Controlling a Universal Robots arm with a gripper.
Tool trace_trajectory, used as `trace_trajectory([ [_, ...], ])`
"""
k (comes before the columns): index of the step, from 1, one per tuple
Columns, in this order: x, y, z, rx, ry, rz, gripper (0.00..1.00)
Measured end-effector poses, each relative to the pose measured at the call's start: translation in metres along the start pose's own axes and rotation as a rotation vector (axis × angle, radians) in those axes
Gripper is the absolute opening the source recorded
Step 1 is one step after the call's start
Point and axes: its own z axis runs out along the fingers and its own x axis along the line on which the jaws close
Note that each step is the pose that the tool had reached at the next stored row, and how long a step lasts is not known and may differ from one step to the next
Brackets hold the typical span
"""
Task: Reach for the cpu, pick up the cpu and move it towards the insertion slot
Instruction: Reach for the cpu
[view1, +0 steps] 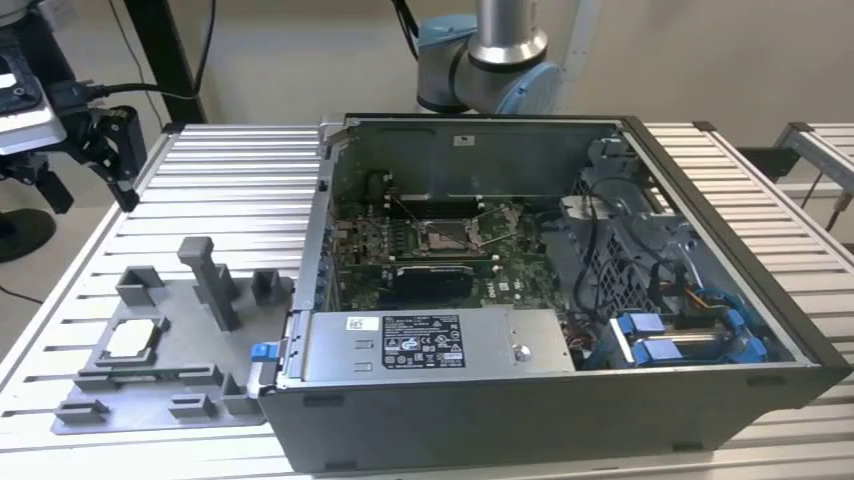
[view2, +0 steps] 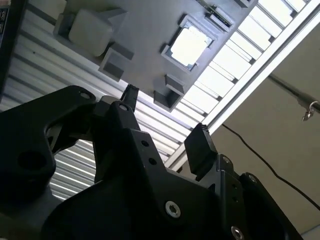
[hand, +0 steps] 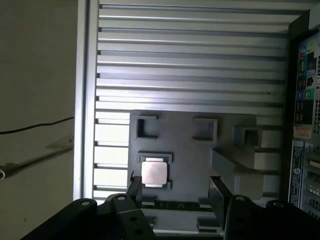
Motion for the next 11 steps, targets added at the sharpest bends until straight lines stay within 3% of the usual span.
trace_trajectory([
  [7, 0.0003, 0.0000, 0.0003, -0.0001, -0.0001, 0.000, 1.00],
  [11, 0.0018, -0.0001, 0.0050, 0.0001, 0.0002, 0.000, 1.00],
])
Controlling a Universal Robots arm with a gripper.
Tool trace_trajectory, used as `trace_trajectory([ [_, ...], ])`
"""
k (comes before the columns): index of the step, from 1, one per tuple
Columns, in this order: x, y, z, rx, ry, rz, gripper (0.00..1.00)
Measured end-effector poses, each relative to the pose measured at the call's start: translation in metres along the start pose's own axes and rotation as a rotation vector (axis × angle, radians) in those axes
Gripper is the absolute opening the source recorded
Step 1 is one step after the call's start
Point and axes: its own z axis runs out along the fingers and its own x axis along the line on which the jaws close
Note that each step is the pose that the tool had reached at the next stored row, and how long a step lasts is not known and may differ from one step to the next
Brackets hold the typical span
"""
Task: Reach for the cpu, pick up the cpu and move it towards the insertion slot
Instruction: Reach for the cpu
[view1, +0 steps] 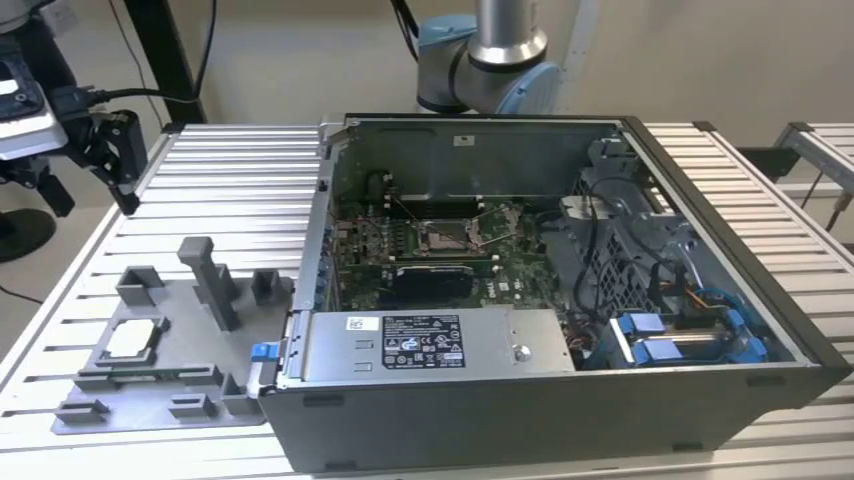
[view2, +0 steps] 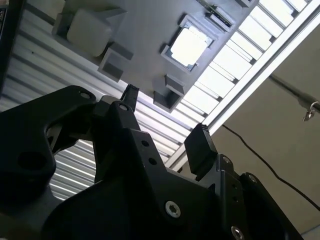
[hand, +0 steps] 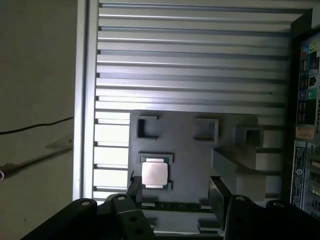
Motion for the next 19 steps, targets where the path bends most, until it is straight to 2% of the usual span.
trace_trajectory([
  [14, 0.0047, -0.0017, 0.0237, -0.0001, -0.0002, 0.000, 1.00],
  [19, 0.0052, -0.0075, 0.0324, -0.0001, -0.0001, 0.000, 1.00],
])
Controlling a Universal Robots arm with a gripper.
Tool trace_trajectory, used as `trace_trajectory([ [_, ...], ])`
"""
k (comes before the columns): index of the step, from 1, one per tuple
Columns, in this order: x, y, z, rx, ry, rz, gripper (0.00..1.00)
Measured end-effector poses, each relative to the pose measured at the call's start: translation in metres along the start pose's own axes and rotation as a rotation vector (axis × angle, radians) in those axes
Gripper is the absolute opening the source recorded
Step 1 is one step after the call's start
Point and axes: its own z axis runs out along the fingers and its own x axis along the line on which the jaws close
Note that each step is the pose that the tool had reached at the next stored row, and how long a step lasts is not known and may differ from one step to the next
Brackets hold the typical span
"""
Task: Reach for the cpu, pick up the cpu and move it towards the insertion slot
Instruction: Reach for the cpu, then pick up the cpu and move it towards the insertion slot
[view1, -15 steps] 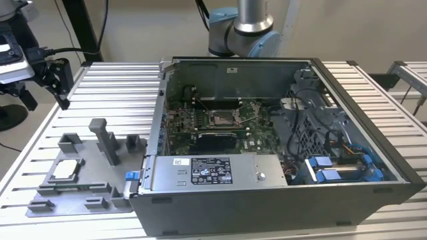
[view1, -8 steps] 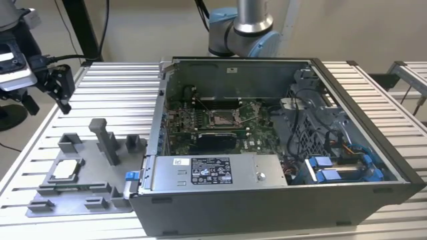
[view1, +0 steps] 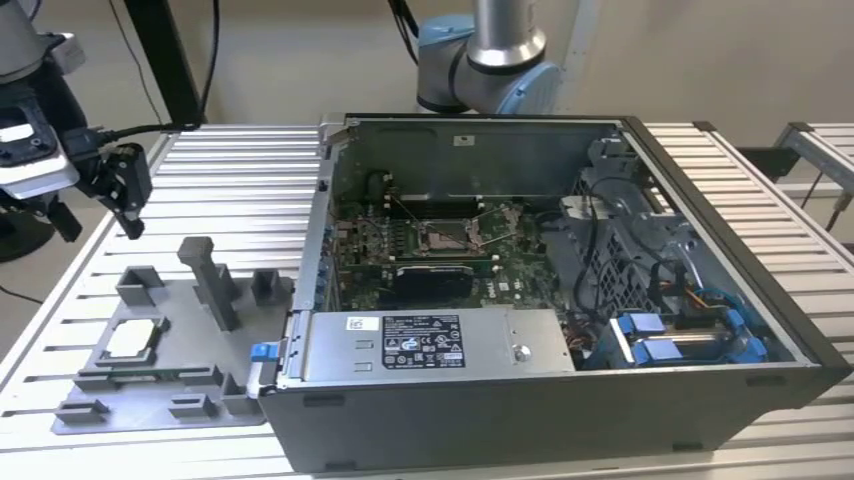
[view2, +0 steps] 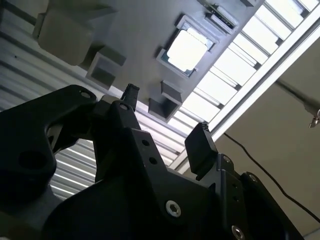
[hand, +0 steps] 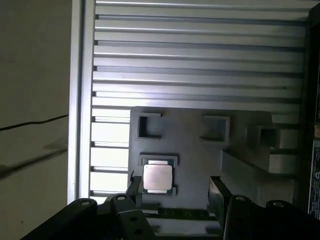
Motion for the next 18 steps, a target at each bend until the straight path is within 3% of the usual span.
trace_trajectory([
  [7, 0.0014, -0.0117, 0.0123, -0.0002, -0.0002, 0.000, 1.00],
  [18, 0.0042, -0.0149, 0.0320, 0.0000, 0.0000, 0.000, 1.00],
])
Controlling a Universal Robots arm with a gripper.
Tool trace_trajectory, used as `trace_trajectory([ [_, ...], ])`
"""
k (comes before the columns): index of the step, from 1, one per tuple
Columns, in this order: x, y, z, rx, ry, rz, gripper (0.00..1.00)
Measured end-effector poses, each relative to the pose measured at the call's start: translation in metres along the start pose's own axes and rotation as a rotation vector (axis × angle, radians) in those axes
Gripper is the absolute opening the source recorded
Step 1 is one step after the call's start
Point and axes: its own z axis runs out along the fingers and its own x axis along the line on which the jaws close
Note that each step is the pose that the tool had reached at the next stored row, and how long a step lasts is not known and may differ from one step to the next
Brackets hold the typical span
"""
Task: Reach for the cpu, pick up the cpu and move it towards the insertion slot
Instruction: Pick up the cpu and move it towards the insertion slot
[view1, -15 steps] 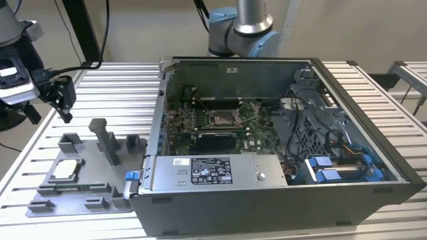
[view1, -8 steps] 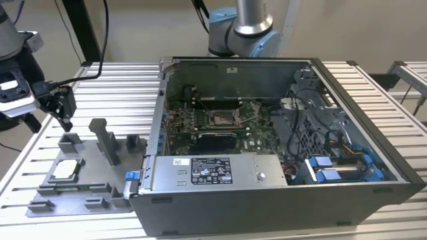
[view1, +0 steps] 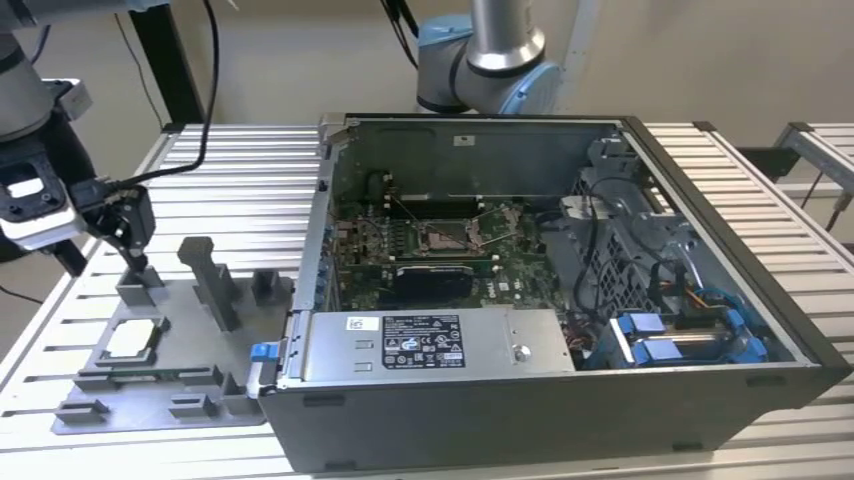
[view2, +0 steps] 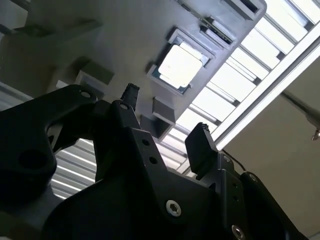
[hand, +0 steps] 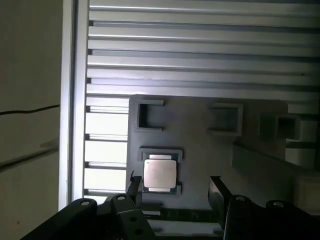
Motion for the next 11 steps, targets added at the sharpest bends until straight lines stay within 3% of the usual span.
trace_trajectory([
  [11, 0.0027, -0.0031, 0.0198, 0.0000, 0.0000, 0.000, 1.00],
])
